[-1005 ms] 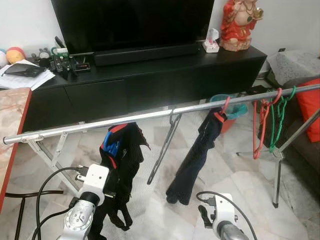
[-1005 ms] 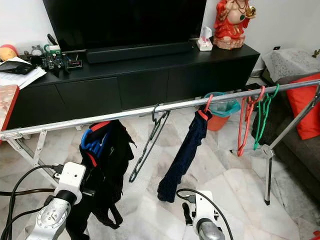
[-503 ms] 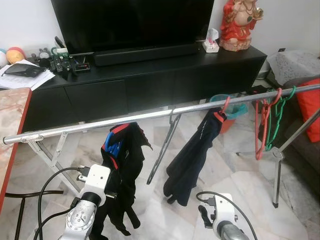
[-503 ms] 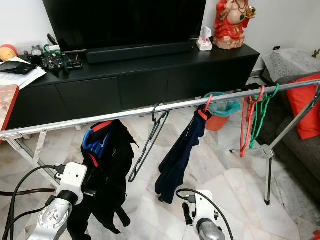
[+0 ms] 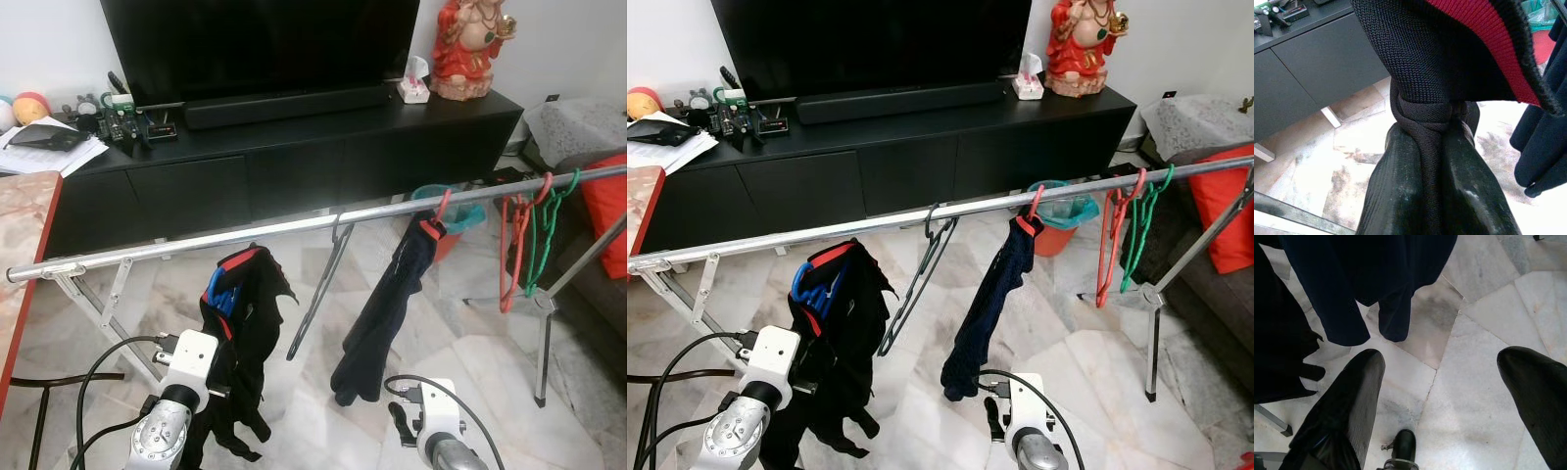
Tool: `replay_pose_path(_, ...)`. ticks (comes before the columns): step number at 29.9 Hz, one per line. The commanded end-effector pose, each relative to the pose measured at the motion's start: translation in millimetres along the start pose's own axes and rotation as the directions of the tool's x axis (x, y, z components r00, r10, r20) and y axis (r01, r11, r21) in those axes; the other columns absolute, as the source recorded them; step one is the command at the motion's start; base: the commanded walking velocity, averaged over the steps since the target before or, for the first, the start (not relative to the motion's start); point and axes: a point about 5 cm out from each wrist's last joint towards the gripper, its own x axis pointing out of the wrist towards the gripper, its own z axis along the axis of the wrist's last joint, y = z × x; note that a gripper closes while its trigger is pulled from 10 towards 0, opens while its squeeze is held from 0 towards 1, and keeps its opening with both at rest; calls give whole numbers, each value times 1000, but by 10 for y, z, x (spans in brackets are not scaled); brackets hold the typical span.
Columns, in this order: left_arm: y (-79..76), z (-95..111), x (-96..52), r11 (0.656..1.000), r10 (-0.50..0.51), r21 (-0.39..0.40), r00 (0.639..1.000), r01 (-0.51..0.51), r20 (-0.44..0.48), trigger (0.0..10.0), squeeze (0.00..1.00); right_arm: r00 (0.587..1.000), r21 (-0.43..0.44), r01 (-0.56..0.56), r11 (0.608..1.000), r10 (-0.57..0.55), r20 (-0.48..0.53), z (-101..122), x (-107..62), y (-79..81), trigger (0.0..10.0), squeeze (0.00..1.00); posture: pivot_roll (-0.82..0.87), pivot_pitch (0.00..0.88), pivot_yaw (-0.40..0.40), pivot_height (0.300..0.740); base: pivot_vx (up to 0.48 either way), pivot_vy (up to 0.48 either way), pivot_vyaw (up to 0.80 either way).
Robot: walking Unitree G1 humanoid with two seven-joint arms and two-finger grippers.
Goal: Hang hanger
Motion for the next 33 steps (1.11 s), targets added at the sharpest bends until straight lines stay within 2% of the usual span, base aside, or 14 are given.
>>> replay_pose_path(1, -2, 41, -6, 1000, 7, 16, 1000, -7, 31, 10000, 0, 1000, -9, 5, 1000, -5, 1, 4, 0, -20, 10000, 0, 24, 0, -34, 740, -240, 0, 0)
replay_pose_path(33, -8, 98, 18, 1000, 0, 22, 999, -1, 49, 10000, 0, 1000, -4, 8, 1000, -8, 4, 6, 0, -13, 10000, 0, 26, 0, -32, 740, -281, 0, 0)
